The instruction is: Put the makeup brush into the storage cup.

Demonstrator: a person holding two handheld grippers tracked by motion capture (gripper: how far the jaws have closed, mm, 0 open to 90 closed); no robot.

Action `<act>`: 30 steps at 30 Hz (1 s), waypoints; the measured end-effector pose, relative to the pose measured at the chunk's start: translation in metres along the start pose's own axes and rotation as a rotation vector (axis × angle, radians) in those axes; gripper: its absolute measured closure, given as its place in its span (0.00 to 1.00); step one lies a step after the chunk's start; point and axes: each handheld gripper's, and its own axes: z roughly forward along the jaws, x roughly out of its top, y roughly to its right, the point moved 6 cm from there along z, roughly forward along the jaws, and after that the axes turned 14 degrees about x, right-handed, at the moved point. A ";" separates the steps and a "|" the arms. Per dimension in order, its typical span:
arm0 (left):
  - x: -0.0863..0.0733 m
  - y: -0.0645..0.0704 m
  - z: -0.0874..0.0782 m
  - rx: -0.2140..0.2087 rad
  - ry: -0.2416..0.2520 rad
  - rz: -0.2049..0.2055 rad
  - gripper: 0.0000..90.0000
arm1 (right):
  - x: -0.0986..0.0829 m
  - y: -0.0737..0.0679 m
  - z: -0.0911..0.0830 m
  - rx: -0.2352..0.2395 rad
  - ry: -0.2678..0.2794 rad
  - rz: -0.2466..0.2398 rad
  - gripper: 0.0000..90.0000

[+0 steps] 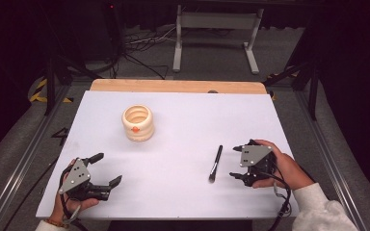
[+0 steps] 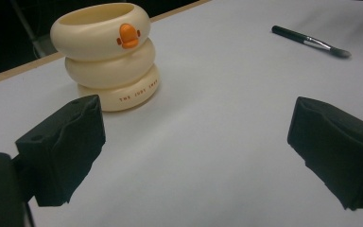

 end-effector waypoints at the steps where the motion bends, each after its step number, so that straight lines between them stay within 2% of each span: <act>1: 0.000 0.000 0.000 -0.003 -0.001 0.001 0.06 | 0.005 0.000 0.008 0.033 -0.047 -0.033 0.26; 3: -0.001 0.001 0.000 -0.008 -0.004 0.000 0.06 | 0.008 0.001 0.015 0.063 -0.101 -0.067 0.28; 4: -0.001 0.001 0.000 -0.008 -0.004 0.000 0.06 | 0.008 0.001 0.015 0.063 -0.101 -0.067 0.28; 7: -0.001 0.002 0.000 -0.012 -0.005 0.003 0.06 | 0.015 0.001 0.029 0.121 -0.202 -0.141 0.31; 12: -0.001 0.002 0.000 -0.021 -0.007 0.005 0.07 | 0.025 0.006 0.048 0.160 -0.356 -0.239 0.33; 16: -0.002 0.003 0.001 -0.021 -0.016 0.003 0.07 | 0.034 0.009 0.063 0.221 -0.434 -0.291 0.33; 21: -0.003 0.003 0.001 -0.029 -0.018 -0.002 0.07 | 0.037 0.013 0.080 0.315 -0.519 -0.311 0.38; 23: -0.003 0.003 0.000 -0.031 -0.016 -0.003 0.07 | 0.036 0.014 0.082 0.329 -0.529 -0.311 0.39; 24: -0.003 0.003 0.000 -0.032 -0.017 0.000 0.07 | 0.033 0.015 0.088 0.361 -0.561 -0.308 0.41; 26: -0.003 0.004 0.000 -0.036 -0.015 0.001 0.07 | 0.032 0.018 0.092 0.370 -0.566 -0.302 0.44; 28: -0.003 0.004 0.000 -0.037 -0.015 0.000 0.07 | 0.030 0.020 0.094 0.388 -0.603 -0.300 0.44; 30: -0.002 0.004 0.000 -0.043 -0.013 -0.002 0.07 | 0.030 0.021 0.096 0.406 -0.619 -0.293 0.44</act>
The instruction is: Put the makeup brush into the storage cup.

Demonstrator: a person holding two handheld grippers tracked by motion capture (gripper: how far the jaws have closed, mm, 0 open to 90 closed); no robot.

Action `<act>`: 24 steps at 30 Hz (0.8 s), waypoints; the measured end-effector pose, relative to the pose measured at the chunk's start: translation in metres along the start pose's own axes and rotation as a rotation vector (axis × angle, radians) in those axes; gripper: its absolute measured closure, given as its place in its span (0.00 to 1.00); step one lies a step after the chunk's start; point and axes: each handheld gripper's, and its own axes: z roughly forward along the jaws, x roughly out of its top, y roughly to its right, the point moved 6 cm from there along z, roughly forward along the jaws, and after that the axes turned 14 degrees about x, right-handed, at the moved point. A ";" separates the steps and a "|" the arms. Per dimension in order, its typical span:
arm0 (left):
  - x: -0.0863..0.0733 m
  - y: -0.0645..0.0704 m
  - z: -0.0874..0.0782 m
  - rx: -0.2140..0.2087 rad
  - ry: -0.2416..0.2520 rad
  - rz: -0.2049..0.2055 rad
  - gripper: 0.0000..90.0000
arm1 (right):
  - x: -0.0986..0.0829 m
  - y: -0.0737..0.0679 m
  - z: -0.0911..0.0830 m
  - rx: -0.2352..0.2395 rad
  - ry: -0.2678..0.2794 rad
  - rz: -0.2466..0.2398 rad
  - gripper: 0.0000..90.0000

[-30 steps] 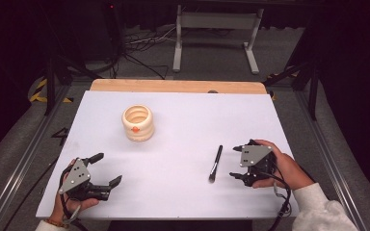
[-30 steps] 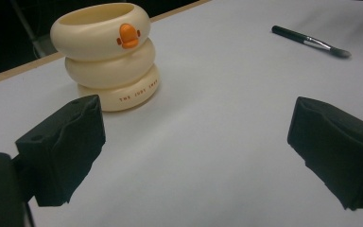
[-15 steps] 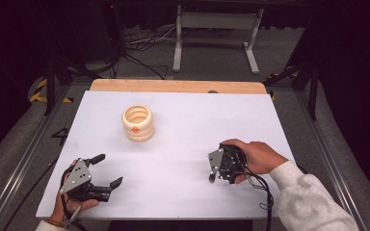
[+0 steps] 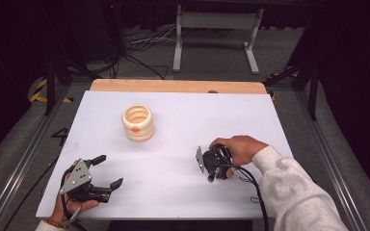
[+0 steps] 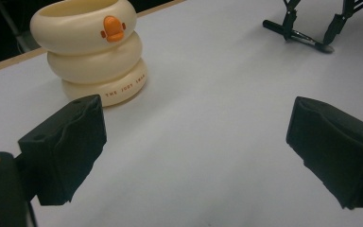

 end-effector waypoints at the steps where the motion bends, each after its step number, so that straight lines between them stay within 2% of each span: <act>1: 0.000 0.000 0.000 -0.004 -0.001 0.002 0.07 | 0.000 0.000 0.000 0.009 -0.004 0.002 0.45; 4: 0.000 0.001 0.000 -0.008 -0.005 0.003 0.07 | 0.001 0.001 0.000 0.026 -0.013 0.003 0.45; 8: 0.000 0.002 0.000 -0.013 -0.007 0.005 0.07 | 0.001 0.001 0.000 0.076 -0.005 -0.002 0.62; 10: 0.000 0.002 0.000 -0.015 -0.008 0.004 0.07 | 0.000 0.001 -0.002 0.080 -0.007 0.010 0.73; 11: 0.000 0.002 0.000 -0.015 -0.008 0.004 0.07 | 0.000 0.001 -0.002 0.080 -0.007 0.010 0.73; 13: 0.000 0.002 0.000 -0.015 -0.009 0.009 0.07 | 0.000 0.002 -0.002 0.079 -0.003 0.017 0.85; 15: 0.000 0.002 0.000 -0.015 -0.009 0.008 0.07 | -0.001 0.002 -0.002 0.077 0.007 0.016 0.86; 18: 0.000 0.001 0.000 -0.013 -0.007 0.003 0.07 | -0.002 0.000 -0.002 0.056 0.030 0.030 0.86; 21: 0.000 0.002 0.000 -0.013 -0.006 0.002 0.07 | -0.008 0.000 -0.004 0.006 0.049 0.052 0.87; 24: 0.000 0.002 0.000 -0.010 -0.004 0.003 0.07 | -0.012 -0.004 -0.013 -0.033 0.169 0.077 0.89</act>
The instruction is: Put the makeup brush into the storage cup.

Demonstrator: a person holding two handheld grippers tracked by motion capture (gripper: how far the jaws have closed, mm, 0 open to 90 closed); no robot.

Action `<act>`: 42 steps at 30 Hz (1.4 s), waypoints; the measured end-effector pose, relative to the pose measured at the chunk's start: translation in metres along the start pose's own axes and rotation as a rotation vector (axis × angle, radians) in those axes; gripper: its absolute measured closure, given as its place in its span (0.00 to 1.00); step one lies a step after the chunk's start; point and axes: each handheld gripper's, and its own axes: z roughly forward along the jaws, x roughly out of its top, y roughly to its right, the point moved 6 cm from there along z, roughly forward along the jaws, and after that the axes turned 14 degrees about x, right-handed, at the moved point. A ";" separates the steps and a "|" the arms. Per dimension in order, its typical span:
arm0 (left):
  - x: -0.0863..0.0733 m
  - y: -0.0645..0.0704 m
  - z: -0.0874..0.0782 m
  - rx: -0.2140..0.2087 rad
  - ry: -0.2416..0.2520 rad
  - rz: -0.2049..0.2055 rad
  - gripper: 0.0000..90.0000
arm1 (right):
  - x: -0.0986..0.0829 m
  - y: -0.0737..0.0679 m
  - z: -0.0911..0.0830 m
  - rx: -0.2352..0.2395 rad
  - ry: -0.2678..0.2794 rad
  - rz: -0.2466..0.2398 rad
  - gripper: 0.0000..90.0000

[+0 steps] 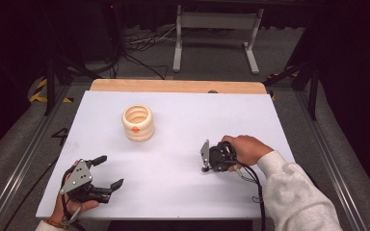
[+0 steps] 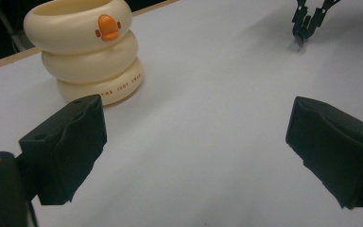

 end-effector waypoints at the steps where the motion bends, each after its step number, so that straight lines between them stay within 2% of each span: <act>1: 0.000 0.000 0.000 0.001 0.000 -0.003 0.07 | -0.002 -0.001 -0.005 -0.023 0.036 0.009 0.89; 3: 0.000 -0.001 0.001 0.004 -0.002 -0.005 0.07 | -0.005 -0.003 -0.014 -0.051 0.131 0.033 0.89; 11: 0.000 -0.001 0.001 0.006 -0.003 -0.011 0.08 | -0.020 -0.010 -0.026 -0.157 0.382 0.109 0.89; 17: 0.001 -0.001 0.001 0.007 -0.002 -0.018 0.08 | -0.028 -0.016 -0.049 -0.274 0.617 0.166 0.90; 18: 0.001 -0.001 0.001 0.007 -0.002 -0.018 0.08 | -0.028 -0.016 -0.049 -0.274 0.617 0.166 0.90; 20: 0.001 -0.002 0.001 0.010 0.000 -0.020 0.08 | -0.030 -0.018 -0.055 -0.313 0.704 0.190 0.90; 24: 0.002 -0.002 0.000 0.008 0.006 -0.028 0.08 | -0.029 -0.019 -0.065 -0.373 0.839 0.235 0.90; 26: 0.002 -0.003 0.000 0.008 0.009 -0.034 0.08 | -0.026 -0.022 -0.069 -0.380 0.912 0.244 0.90; 31: 0.007 -0.005 0.001 0.006 0.022 -0.052 0.08 | -0.014 -0.025 -0.077 -0.434 1.009 0.257 0.90; 33: 0.010 -0.007 0.002 0.004 0.037 -0.078 0.08 | -0.010 -0.027 -0.082 -0.427 1.070 0.253 0.90; 36: 0.014 -0.007 0.005 -0.001 0.046 -0.076 0.08 | -0.003 -0.027 -0.086 -0.430 1.149 0.255 0.90; 37: 0.016 -0.006 0.006 -0.008 0.048 -0.090 0.08 | -0.001 -0.026 -0.086 -0.439 1.167 0.261 0.90; 39: 0.019 -0.005 0.009 -0.012 0.049 -0.090 0.08 | 0.003 -0.024 -0.086 -0.443 1.191 0.265 0.90; 42: 0.025 0.000 0.013 -0.021 0.054 -0.096 0.10 | 0.009 -0.024 -0.085 -0.464 1.197 0.264 0.90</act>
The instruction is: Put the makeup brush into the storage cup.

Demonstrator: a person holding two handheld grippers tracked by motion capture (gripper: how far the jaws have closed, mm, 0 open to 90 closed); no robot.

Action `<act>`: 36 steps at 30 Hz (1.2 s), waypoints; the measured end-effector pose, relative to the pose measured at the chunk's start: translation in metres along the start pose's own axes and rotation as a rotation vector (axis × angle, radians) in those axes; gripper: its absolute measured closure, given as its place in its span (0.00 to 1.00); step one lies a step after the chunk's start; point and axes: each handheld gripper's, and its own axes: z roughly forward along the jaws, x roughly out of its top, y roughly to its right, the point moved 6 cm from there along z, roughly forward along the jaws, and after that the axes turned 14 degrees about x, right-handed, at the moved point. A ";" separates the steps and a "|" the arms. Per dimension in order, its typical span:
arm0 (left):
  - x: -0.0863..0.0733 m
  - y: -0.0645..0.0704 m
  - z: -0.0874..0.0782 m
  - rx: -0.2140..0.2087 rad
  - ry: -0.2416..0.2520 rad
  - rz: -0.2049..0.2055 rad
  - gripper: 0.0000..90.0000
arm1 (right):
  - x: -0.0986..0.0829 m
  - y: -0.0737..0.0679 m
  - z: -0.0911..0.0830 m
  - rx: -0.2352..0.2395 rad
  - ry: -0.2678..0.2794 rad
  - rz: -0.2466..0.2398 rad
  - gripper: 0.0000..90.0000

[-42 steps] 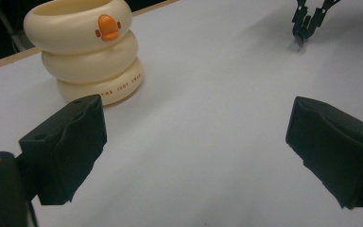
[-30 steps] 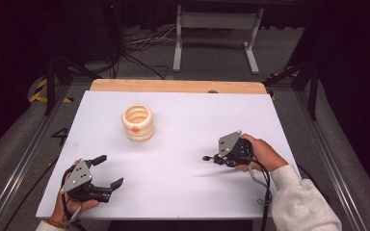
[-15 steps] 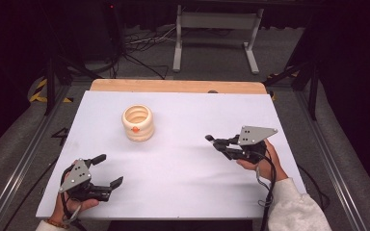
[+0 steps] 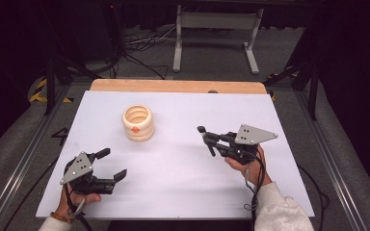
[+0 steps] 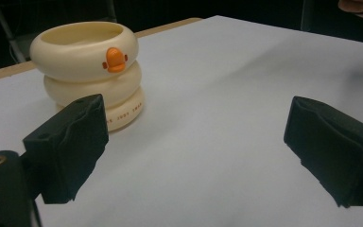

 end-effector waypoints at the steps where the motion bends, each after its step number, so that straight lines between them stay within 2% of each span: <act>1: 0.001 0.001 0.001 -0.006 -0.001 0.005 0.11 | 0.000 0.000 0.002 -0.003 0.006 0.000 0.90; 3: 0.004 0.004 0.003 -0.022 0.007 -0.009 0.12 | -0.001 -0.001 0.006 -0.006 0.018 0.011 0.90; 9: 0.013 0.012 0.015 -0.070 0.016 -0.016 0.13 | 0.000 -0.005 0.019 0.001 0.049 0.022 0.90; 14: 0.020 0.019 0.024 -0.092 0.016 -0.016 0.13 | 0.001 -0.007 0.027 0.007 0.082 0.038 0.90; 15: 0.025 0.025 0.028 -0.138 0.022 -0.017 0.15 | 0.001 -0.008 0.029 0.001 0.083 0.041 0.90; 17: 0.027 0.027 0.031 -0.147 0.023 -0.020 0.16 | 0.002 -0.009 0.031 0.010 0.091 0.045 0.90; 19: 0.031 0.032 0.035 -0.161 0.030 -0.021 0.16 | 0.003 -0.012 0.035 0.032 0.121 0.057 0.90; 21: 0.037 0.036 0.039 -0.177 0.039 -0.031 0.16 | 0.004 -0.013 0.037 0.034 0.123 0.058 0.90; 25: 0.046 0.053 0.052 -0.231 0.048 -0.027 0.17 | 0.008 -0.019 0.046 0.046 0.151 0.051 0.90; 27: 0.048 0.056 0.055 -0.233 0.049 -0.023 0.17 | 0.009 -0.020 0.049 0.045 0.151 0.051 0.90; 28: 0.050 0.060 0.059 -0.248 0.053 -0.020 0.17 | 0.009 -0.021 0.051 0.049 0.151 0.052 0.90; 29: 0.051 0.063 0.061 -0.260 0.054 -0.028 0.18 | 0.010 -0.023 0.055 0.052 0.158 0.051 0.90; 31: 0.055 0.074 0.069 -0.280 0.055 -0.018 0.21 | 0.010 -0.025 0.058 0.064 0.166 0.059 0.90; 33: 0.056 0.077 0.072 -0.278 0.067 -0.015 0.28 | 0.010 -0.026 0.059 0.066 0.172 0.059 0.90; 34: 0.058 0.083 0.076 -0.285 0.066 -0.012 0.28 | 0.010 -0.027 0.061 0.068 0.173 0.058 0.90; 35: 0.059 0.088 0.079 -0.312 0.063 -0.016 0.29 | 0.010 -0.029 0.064 0.082 0.182 0.065 0.90; 36: 0.059 0.092 0.081 -0.317 0.065 -0.016 0.30 | 0.010 -0.030 0.066 0.084 0.182 0.066 0.90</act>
